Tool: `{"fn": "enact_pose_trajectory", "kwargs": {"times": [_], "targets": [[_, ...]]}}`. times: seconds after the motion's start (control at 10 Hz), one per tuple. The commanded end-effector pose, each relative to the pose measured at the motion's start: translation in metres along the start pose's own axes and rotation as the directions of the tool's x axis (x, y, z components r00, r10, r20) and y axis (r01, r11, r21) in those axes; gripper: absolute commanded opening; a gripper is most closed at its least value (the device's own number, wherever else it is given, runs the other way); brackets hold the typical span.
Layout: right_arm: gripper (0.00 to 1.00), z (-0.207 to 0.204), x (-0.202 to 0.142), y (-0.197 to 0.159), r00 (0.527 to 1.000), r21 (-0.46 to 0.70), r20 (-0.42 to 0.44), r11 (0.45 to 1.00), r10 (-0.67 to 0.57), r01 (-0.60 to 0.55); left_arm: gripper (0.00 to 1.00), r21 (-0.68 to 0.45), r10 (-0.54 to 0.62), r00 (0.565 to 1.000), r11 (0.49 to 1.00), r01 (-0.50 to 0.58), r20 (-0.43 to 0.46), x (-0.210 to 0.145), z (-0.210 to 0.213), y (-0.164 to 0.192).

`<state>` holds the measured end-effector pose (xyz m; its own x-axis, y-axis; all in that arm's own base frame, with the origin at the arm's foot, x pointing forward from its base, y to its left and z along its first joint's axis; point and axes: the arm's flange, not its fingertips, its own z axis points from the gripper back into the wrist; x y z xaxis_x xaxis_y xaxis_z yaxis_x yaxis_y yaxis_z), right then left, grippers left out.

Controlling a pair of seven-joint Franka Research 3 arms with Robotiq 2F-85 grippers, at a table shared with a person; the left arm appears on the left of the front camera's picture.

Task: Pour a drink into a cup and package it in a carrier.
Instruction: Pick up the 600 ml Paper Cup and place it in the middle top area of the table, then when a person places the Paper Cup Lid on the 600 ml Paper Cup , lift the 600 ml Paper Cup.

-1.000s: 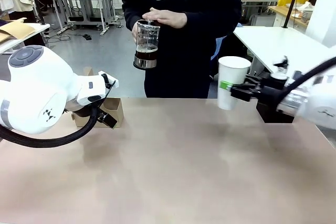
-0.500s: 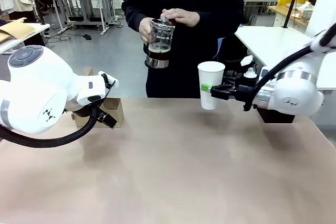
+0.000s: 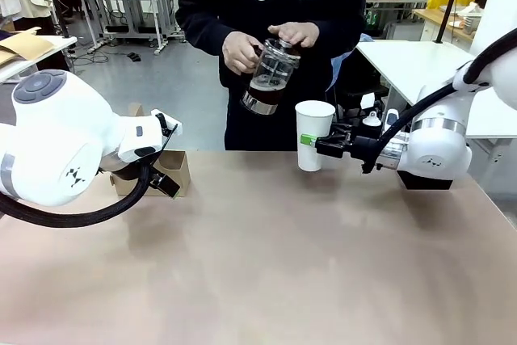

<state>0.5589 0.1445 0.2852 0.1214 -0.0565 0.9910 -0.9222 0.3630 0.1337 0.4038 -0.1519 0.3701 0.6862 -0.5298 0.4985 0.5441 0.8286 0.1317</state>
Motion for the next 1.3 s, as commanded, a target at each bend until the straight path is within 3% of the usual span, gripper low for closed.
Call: {"fn": "enact_pose_trajectory", "kwargs": {"times": [0.0,1.2], "targets": [[0.8,-0.0015,-0.004,0.0015,0.999,-0.024,-0.041,1.0,-0.001,0.0,1.0,-0.001,0.0,1.0,1.0,0.0,0.001,-0.0001,0.0003,0.0002],[0.8,-0.0015,-0.004,0.0015,0.999,-0.024,-0.041,1.0,-0.001,0.0,1.0,-0.001,0.0,1.0,1.0,0.0,0.001,-0.0001,0.0003,0.0002]]}}
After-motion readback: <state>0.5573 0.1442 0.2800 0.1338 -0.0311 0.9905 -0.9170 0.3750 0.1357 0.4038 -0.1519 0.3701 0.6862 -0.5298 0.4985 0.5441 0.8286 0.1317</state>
